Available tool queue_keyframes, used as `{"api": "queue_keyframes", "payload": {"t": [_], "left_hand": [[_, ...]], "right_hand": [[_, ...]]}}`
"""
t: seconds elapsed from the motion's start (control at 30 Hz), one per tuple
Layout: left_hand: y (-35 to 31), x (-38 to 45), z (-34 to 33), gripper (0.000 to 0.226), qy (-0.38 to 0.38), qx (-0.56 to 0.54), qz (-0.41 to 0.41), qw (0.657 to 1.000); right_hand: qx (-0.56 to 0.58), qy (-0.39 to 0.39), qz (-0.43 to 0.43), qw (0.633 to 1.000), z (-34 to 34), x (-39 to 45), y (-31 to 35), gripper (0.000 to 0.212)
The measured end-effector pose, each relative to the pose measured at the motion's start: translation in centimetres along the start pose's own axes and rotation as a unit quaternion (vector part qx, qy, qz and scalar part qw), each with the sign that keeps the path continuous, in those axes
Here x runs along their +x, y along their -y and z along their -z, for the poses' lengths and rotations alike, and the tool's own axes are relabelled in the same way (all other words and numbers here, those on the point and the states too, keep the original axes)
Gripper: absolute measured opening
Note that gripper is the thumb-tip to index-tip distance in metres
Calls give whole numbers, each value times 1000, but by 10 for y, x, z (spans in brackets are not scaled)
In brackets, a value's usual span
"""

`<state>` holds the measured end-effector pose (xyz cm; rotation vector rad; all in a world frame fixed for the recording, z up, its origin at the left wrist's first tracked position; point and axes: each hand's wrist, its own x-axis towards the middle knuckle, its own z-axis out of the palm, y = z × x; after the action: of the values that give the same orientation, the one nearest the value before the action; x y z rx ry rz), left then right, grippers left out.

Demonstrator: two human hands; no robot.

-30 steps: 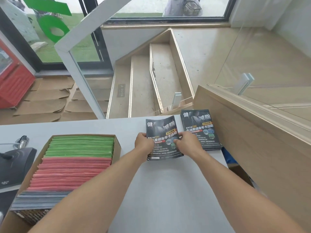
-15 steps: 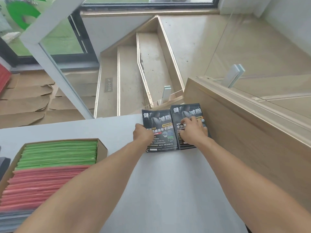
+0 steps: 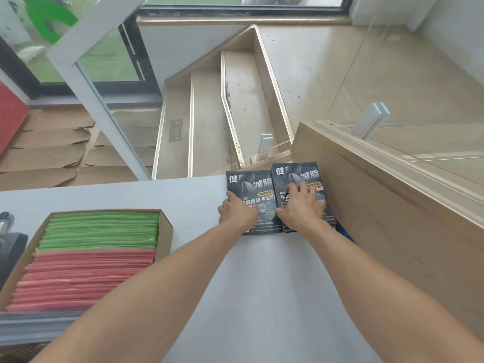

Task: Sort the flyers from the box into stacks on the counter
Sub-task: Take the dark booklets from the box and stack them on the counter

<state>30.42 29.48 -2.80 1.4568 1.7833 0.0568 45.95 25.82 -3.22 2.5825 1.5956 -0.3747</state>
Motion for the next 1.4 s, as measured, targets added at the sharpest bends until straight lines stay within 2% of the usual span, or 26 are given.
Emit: {"api": "queue_keyframes", "payload": {"t": [0.1, 0.17, 0.37, 0.47, 0.53, 0.6, 0.7, 0.77, 0.87, 1.0, 1.17, 1.23, 1.4], "left_hand": [[4, -3, 2, 75, 11, 12, -16, 1000], [8, -4, 6, 78, 28, 14, -22, 999], [27, -11, 22, 92, 79, -125, -52, 988], [43, -31, 28, 88, 87, -117, -112, 983], [54, -50, 31, 81, 63, -129, -156, 977], [66, -72, 40, 69, 20, -184, -189, 964], [97, -108, 63, 46, -76, -264, -235, 932], [128, -137, 87, 35, -149, -286, -246, 914], [181, -177, 121, 28, -249, -236, -235, 909], [252, -203, 147, 31, -314, -156, -180, 919], [307, -201, 142, 45, -278, 5, -186, 942], [315, -201, 135, 55, -264, 44, -207, 941], [319, -203, 126, 72, -261, 132, -209, 933]], "right_hand": [[8, -2, 7, 1000, 0, -2, 0, 66], [17, 3, 10, 1000, 1, -2, -1, 65], [44, 21, 16, 999, 2, -5, -8, 61], [49, 30, 13, 998, 8, -11, -8, 58], [60, -5, 28, 998, 11, -22, -1, 54], [123, -61, 72, 988, 10, -40, 17, 44], [246, -110, 168, 948, 3, -82, 59, 29], [295, -108, 246, 917, -5, -119, 89, 23], [326, -94, 363, 868, -11, -176, 130, 20], [277, -90, 476, 830, -12, -233, 172, 24], [108, -74, 511, 849, -23, -264, 193, 46], [49, -54, 506, 859, -26, -267, 192, 55], [-35, -93, 504, 858, -32, -276, 183, 61]]}}
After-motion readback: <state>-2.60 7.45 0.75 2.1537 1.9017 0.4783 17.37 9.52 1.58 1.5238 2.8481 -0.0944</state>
